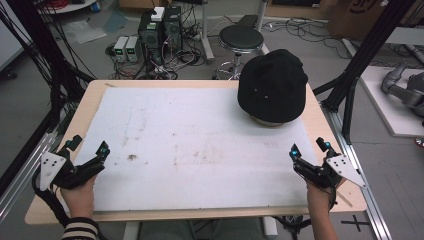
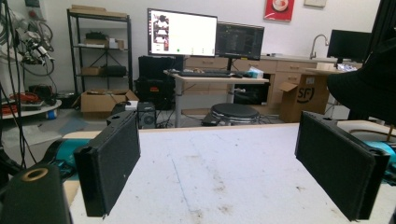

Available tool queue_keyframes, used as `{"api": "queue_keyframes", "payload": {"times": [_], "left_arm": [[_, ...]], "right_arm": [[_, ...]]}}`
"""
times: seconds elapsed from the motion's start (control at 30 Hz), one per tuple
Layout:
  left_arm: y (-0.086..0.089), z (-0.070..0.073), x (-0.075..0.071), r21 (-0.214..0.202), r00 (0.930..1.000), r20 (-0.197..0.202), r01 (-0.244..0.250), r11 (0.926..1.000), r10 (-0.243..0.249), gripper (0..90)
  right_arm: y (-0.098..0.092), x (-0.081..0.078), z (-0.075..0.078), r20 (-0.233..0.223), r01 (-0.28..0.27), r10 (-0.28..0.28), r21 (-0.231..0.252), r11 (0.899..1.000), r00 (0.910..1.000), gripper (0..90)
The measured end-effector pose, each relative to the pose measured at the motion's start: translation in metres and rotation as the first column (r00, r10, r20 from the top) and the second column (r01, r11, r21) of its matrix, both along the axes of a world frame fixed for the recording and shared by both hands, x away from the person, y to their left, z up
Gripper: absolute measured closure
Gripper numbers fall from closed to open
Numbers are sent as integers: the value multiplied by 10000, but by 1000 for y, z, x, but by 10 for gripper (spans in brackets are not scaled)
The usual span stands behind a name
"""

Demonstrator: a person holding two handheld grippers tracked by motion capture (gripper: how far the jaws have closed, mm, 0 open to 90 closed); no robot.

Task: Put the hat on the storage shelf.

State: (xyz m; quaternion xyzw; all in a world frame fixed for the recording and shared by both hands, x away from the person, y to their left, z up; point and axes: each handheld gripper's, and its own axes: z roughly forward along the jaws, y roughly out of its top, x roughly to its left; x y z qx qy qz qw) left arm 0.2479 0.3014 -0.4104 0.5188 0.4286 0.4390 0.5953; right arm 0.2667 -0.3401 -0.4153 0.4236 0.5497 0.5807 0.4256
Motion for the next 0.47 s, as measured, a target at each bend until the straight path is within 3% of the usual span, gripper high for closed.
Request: {"api": "queue_keyframes", "payload": {"times": [0.47], "left_arm": [[1, 0, 0, -11, 9999, 24, 126, 9999, -126, 143]], "right_arm": [[-1, 0, 0, 58, -14, 14, -60, 10000, 10000, 121]]}}
